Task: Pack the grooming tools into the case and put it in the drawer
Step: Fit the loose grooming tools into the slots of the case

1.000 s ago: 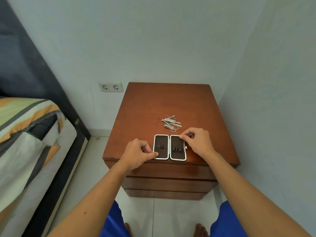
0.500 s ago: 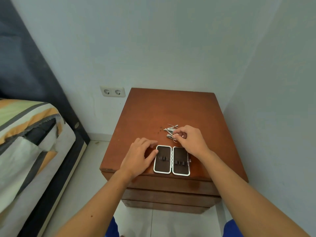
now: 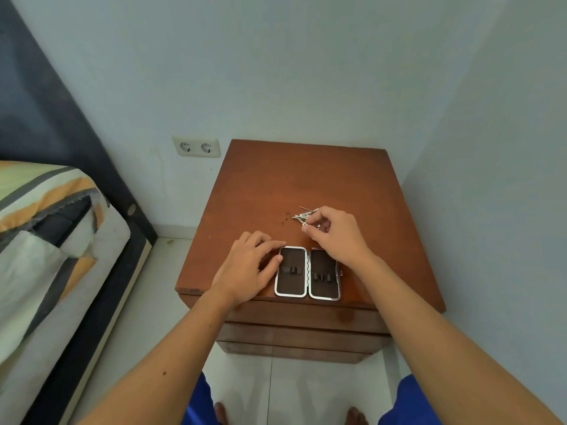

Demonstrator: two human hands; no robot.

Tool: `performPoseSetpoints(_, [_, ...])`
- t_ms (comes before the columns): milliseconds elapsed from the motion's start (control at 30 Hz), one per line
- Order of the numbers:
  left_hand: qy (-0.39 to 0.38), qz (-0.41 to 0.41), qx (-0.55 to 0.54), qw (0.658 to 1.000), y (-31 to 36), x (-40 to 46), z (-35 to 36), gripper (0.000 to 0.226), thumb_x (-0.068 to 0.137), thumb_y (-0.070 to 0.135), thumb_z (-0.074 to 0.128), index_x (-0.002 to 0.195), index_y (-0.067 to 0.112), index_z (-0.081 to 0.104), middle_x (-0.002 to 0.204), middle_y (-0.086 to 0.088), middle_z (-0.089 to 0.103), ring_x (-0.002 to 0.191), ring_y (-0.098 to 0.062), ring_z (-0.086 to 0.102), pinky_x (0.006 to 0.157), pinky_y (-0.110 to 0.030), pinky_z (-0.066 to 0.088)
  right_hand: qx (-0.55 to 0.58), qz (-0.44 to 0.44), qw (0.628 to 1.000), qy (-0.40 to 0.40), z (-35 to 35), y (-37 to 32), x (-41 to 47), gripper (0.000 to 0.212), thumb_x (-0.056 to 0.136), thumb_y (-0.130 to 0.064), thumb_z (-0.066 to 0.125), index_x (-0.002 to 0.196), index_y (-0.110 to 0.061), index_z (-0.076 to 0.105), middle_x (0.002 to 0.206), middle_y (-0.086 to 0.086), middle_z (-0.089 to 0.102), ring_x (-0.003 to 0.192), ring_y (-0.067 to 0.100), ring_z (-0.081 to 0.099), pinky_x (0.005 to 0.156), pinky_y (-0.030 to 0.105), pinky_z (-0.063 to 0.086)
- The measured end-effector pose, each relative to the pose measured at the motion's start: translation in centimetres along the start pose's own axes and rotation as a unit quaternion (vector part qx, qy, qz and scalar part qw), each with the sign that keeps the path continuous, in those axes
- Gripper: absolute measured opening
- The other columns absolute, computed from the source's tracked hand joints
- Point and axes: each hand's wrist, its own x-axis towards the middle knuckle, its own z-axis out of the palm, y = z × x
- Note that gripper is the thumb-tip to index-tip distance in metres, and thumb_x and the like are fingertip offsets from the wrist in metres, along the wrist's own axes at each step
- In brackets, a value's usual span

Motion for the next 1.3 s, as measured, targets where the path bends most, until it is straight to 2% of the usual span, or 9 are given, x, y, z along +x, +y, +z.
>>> performPoseSetpoints(133, [-0.002,0.001,0.018,1.0,-0.1,0.1,0.0,0.038,0.105,0.045,0.047,0.138,0.032,0.063,0.12,0.012,0.056,0.108,-0.014,0.046,0.097,-0.037,0.044,0.111,0.028,0.993,-0.028,-0.6,1.0,-2.1,0.022,0.088,-0.017,0.082,0.108,-0.026,0.077,0.079,-0.006,0.071,0.064,0.007,0.063,0.066,0.018,0.05])
performPoseSetpoints(333, [0.001,-0.007,0.019,1.0,0.0,-0.4,0.4,0.04,0.104,0.047,0.045,0.136,0.034,0.064,0.12,0.011,0.057,0.108,-0.016,0.047,0.099,-0.037,0.044,0.133,0.066,0.988,-0.045,-0.8,1.6,-4.7,0.015,0.084,-0.019,0.087,0.096,-0.017,0.08,0.084,0.004,0.079,0.059,0.006,0.063,0.06,0.014,0.049])
performPoseSetpoints(533, [-0.007,-0.007,0.01,1.0,0.8,-0.2,1.0,0.035,0.105,0.045,0.051,0.136,0.036,0.064,0.122,0.013,0.057,0.11,-0.013,0.046,0.1,-0.032,0.041,0.056,0.047,0.995,-0.069,-1.2,2.3,-5.8,0.013,0.081,-0.029,0.089,0.089,-0.033,0.08,0.084,-0.007,0.076,0.064,0.004,0.057,0.065,0.02,0.049])
performPoseSetpoints(667, [-0.012,-0.013,0.01,1.0,0.5,-0.4,0.7,0.035,0.105,0.046,0.051,0.137,0.038,0.063,0.123,0.014,0.056,0.11,-0.01,0.046,0.098,-0.031,0.041,-0.003,-0.018,0.997,-0.072,-0.8,2.1,-6.9,0.017,0.081,-0.028,0.089,0.096,-0.025,0.082,0.095,-0.005,0.067,0.062,0.007,0.054,0.066,0.018,0.042])
performPoseSetpoints(833, [-0.002,-0.01,0.008,1.0,0.4,-0.2,0.3,0.035,0.105,0.046,0.05,0.136,0.038,0.063,0.122,0.015,0.056,0.108,-0.01,0.047,0.097,-0.032,0.041,-0.05,-0.043,0.991,-0.115,-1.6,1.6,-7.7,0.046,0.075,-0.042,0.091,0.116,-0.027,0.078,0.101,-0.016,0.06,0.085,0.006,0.058,0.074,0.019,0.046])
performPoseSetpoints(967, [0.002,-0.012,0.007,1.0,1.0,0.2,0.4,0.035,0.105,0.046,0.05,0.137,0.037,0.063,0.124,0.014,0.057,0.109,-0.011,0.047,0.097,-0.033,0.042,-0.05,-0.042,0.99,-0.127,-2.5,1.8,-7.7,0.053,0.065,-0.039,0.098,0.113,-0.026,0.079,0.101,-0.018,0.058,0.09,0.007,0.059,0.075,0.022,0.048])
performPoseSetpoints(1133, [0.0,-0.019,0.005,1.0,1.0,-0.2,0.5,0.036,0.105,0.048,0.049,0.137,0.037,0.063,0.125,0.014,0.057,0.111,-0.011,0.047,0.099,-0.033,0.043,-0.005,-0.034,0.992,-0.124,-3.0,1.7,-7.5,0.042,0.072,-0.034,0.095,0.111,-0.027,0.08,0.102,-0.011,0.067,0.083,0.006,0.062,0.07,0.015,0.047])
performPoseSetpoints(1233, [-0.003,-0.016,0.001,1.0,1.5,-0.2,0.7,0.037,0.105,0.049,0.048,0.137,0.038,0.063,0.125,0.015,0.056,0.111,-0.01,0.047,0.099,-0.032,0.043,-0.002,-0.015,0.999,-0.047,-3.3,1.5,-6.0,0.021,0.084,-0.029,0.087,0.104,-0.027,0.081,0.093,-0.007,0.073,0.074,0.006,0.062,0.068,0.012,0.044])
performPoseSetpoints(1300, [-0.002,-0.014,-0.003,1.0,1.6,-0.5,0.9,0.037,0.105,0.049,0.048,0.137,0.038,0.063,0.124,0.016,0.056,0.11,-0.01,0.047,0.099,-0.032,0.043,-0.03,0.008,1.0,0.003,-3.0,1.2,-4.1,0.012,0.089,-0.03,0.081,0.101,-0.026,0.082,0.092,-0.008,0.075,0.075,0.004,0.062,0.071,0.018,0.045])
